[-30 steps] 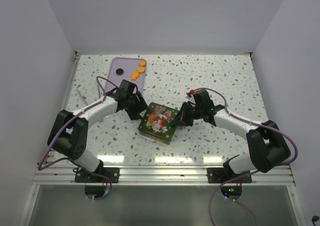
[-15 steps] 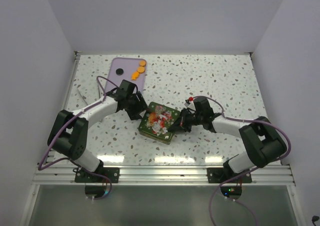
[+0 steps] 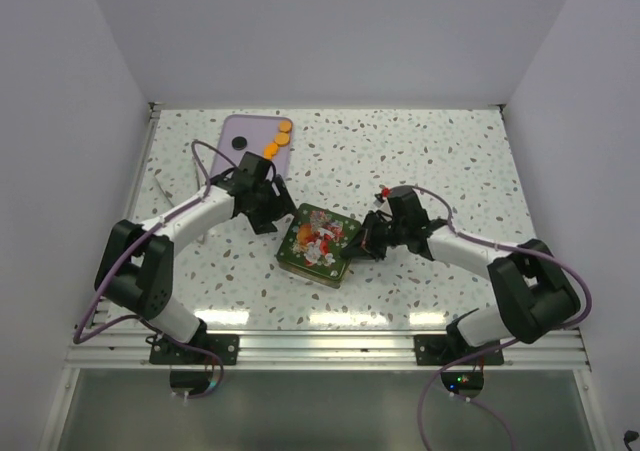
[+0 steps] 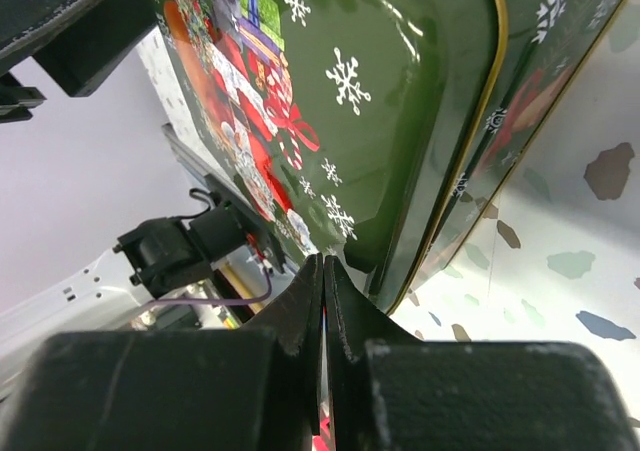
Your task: Pack the cookies
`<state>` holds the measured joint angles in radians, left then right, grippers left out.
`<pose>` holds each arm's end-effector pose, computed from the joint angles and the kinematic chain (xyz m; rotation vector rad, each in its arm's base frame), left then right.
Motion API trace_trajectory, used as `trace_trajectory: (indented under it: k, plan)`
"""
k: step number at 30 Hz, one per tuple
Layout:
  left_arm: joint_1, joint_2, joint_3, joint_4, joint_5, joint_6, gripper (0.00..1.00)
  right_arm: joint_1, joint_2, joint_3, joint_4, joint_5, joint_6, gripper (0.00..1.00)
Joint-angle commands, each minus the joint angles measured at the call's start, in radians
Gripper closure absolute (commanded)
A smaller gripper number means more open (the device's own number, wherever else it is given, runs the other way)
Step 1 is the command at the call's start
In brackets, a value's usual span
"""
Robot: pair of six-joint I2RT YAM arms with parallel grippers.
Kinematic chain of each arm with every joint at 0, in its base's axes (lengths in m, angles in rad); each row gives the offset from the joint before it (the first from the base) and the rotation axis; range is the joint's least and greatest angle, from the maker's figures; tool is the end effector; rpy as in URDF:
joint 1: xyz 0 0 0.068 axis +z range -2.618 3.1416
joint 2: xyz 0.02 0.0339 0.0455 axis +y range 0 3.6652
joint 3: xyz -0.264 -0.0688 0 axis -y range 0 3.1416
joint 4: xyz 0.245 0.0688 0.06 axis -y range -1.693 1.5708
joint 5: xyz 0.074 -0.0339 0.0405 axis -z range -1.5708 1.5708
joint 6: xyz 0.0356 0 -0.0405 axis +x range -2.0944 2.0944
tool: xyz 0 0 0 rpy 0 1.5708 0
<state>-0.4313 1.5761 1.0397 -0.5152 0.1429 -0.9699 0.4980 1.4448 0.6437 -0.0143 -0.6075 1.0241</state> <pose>0.2857 -0.1371 0.2090 -0.6856 2.6819 -0.6253 0.2285 0.1474 0.1661 0.3750 2.6743 1.3415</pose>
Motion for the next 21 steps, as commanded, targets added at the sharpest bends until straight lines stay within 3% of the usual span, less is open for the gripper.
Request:
trace_trajectory:
  k: [1,8,15,21]
  plan:
    - [0.019,-0.041,0.049,-0.046,-0.054,0.051,0.23,-0.001,-0.043,0.062,-0.067,0.040,-0.033,1.00]
    - [0.103,-0.097,0.105,-0.121,-0.112,0.125,0.22,-0.001,-0.078,0.214,-0.226,0.086,-0.113,1.00]
    - [0.198,-0.195,0.183,-0.192,-0.183,0.258,0.22,0.001,-0.135,0.494,-0.445,0.126,-0.205,1.00]
    - [0.217,-0.301,0.279,-0.221,-0.297,0.355,0.21,0.010,-0.202,0.726,-0.654,0.166,-0.335,0.93]
